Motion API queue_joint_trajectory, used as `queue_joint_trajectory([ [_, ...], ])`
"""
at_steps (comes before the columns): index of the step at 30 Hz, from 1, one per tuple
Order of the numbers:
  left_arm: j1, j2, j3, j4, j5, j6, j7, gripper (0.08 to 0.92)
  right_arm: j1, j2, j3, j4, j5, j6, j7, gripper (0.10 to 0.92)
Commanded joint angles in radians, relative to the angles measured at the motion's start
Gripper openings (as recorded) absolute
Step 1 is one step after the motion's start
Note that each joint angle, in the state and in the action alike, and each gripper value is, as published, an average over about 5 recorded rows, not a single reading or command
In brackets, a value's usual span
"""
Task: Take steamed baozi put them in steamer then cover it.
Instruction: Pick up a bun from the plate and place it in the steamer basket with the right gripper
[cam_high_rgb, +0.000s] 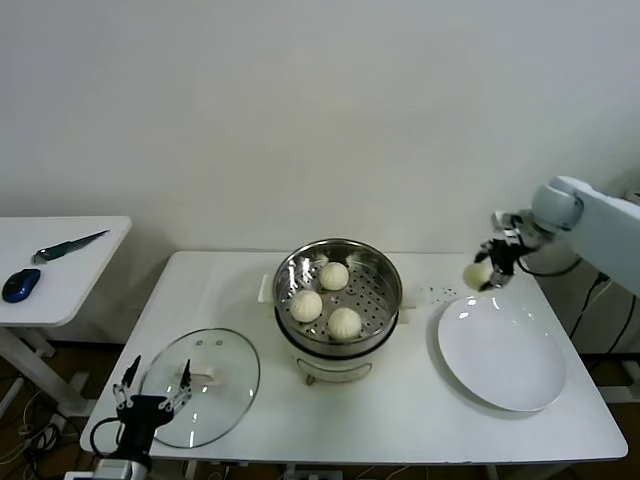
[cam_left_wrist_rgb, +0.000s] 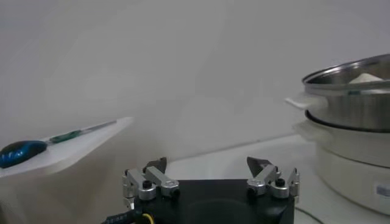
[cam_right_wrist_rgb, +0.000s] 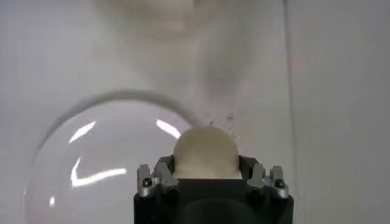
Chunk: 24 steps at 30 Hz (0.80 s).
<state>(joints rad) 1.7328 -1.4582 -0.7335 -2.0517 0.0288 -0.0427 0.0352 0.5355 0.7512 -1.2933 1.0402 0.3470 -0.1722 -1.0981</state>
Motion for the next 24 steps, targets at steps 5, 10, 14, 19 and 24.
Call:
queue_joint_trajectory([
  [5, -0.007, -0.006, 0.029, -0.008, -0.026, 0.004, 0.009, 0.823, 0.368, 0.323, -0.387, 0.093, 0.506, -0.112, 0.083, 0.679],
  [10, -0.009, -0.001, 0.027, 0.001, -0.03, -0.002, 0.009, 0.823, 0.349, 0.409, -0.399, 0.091, 0.549, -0.126, 0.106, 0.679],
  [14, -0.008, 0.002, 0.027, 0.006, -0.028, -0.004, 0.008, 0.823, 0.318, 0.452, -0.409, 0.097, 0.545, -0.132, 0.116, 0.679],
  [19, -0.016, 0.006, 0.024, 0.009, -0.026, -0.003, 0.008, 0.823, 0.253, 0.485, -0.413, 0.098, 0.51, -0.141, 0.136, 0.681],
  [24, -0.02, 0.009, 0.018, 0.01, -0.026, -0.003, 0.007, 0.823, 0.186, 0.492, -0.433, 0.086, 0.469, -0.145, 0.15, 0.679],
])
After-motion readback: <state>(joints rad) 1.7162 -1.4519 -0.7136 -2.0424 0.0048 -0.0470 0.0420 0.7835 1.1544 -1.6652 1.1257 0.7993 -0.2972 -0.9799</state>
